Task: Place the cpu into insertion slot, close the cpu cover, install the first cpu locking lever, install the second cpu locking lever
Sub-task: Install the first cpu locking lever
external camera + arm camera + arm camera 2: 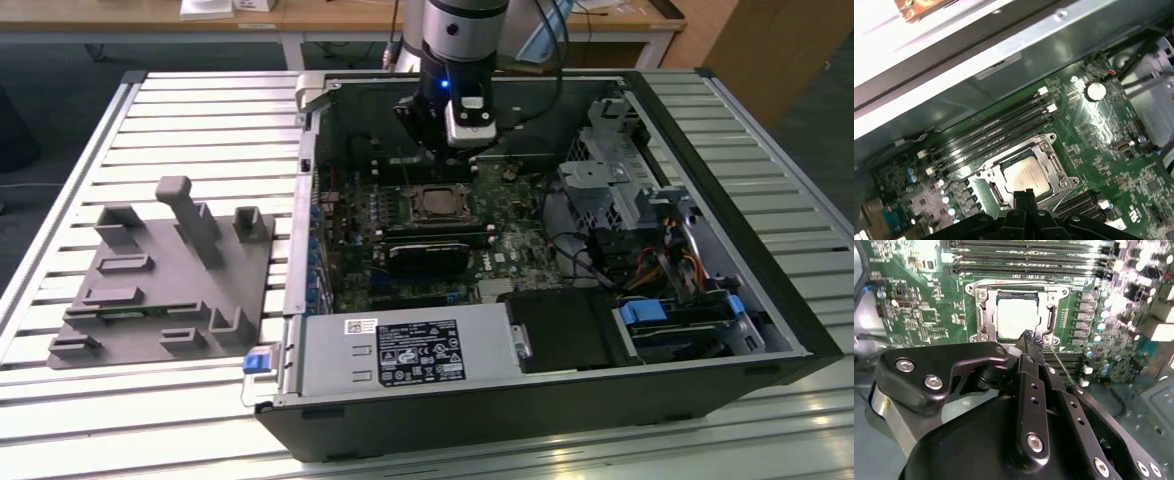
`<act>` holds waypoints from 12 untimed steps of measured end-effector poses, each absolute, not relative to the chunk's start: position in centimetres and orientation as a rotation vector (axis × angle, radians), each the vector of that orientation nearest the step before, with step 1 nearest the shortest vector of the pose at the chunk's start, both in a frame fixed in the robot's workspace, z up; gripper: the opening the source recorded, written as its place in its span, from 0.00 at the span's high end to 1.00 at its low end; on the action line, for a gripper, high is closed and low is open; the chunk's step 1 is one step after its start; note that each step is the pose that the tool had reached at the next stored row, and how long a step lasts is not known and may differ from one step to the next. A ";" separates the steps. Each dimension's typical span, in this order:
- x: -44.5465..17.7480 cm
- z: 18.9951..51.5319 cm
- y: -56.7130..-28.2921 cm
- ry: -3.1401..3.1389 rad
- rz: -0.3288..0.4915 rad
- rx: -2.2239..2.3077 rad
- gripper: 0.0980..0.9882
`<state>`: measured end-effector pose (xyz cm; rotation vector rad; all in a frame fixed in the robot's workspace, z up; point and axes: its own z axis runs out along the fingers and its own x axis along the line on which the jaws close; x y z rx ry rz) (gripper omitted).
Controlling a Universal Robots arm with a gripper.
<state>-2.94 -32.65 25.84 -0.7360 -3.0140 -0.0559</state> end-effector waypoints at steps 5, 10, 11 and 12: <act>-2.9 25.8 -32.7 -3.041 -0.056 -0.640 0.99; -2.9 25.8 -32.7 -3.062 -0.058 -0.577 0.99; -2.9 25.8 -32.7 -3.065 -0.058 -0.564 0.99; -2.9 25.8 -32.7 -3.068 -0.058 -0.550 0.99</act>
